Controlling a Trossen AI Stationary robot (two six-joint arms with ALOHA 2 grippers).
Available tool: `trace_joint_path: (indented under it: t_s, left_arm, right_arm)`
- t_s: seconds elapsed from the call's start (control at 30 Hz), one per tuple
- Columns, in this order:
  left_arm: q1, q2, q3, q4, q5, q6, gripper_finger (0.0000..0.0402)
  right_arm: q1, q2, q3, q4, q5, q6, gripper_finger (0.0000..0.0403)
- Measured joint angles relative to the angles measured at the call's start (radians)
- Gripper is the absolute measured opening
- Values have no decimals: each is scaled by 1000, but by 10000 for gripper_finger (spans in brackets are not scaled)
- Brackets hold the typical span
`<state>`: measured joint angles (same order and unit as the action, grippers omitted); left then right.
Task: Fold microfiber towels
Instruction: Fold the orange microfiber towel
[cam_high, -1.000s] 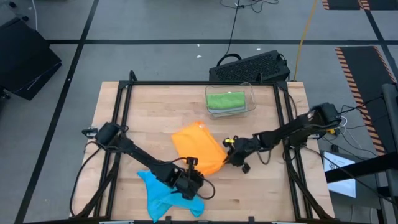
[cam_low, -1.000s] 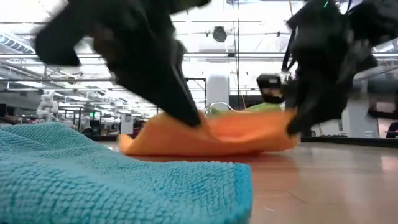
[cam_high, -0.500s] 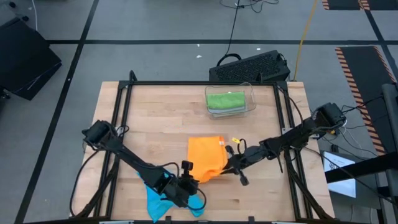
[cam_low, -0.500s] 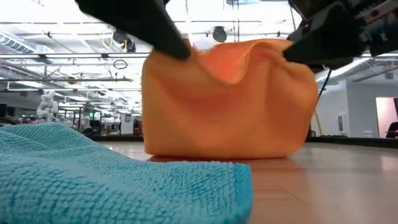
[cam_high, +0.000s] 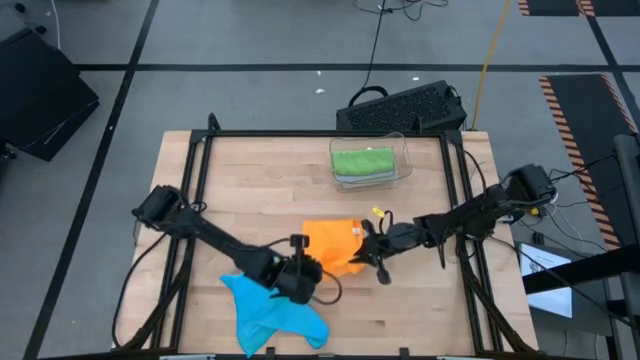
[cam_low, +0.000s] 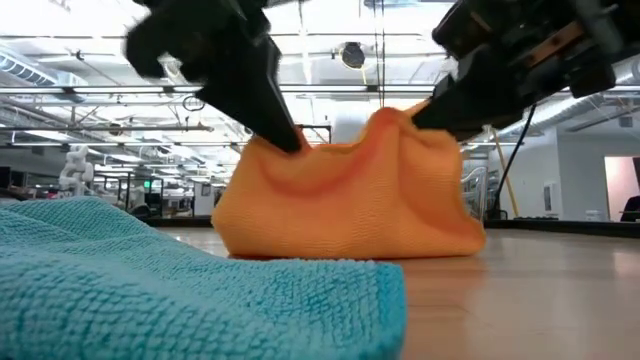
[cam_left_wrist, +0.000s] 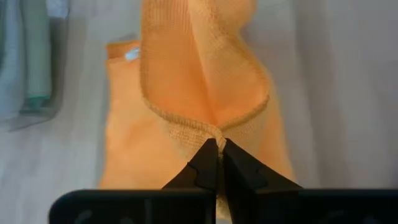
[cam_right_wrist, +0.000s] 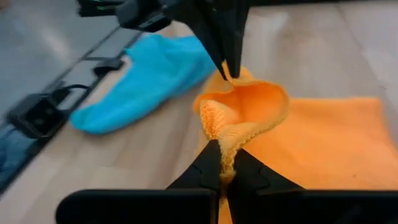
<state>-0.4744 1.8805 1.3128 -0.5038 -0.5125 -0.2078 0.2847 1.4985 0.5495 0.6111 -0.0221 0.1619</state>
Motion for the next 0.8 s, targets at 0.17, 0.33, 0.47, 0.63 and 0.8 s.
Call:
trace_joint_path:
  t_s: [0.17,0.33,0.47,0.63,0.8]
  left_arm:
    - [76,0,0,-28,20,58,6]
    - [158,0,0,-62,27,71,16]
    - [221,0,0,-72,79,76,12]
    - [293,0,-14,-69,96,78,10]
    - [355,0,-51,-31,203,53,21]
  right_arm:
    - [-62,-16,0,-84,1,-22,4]
    - [-142,-18,0,-121,1,-37,4]
    - [-202,-18,0,-149,1,-36,4]
    - [-246,-18,0,-174,-1,-34,4]
    - [-280,-18,0,-209,-4,-39,5]
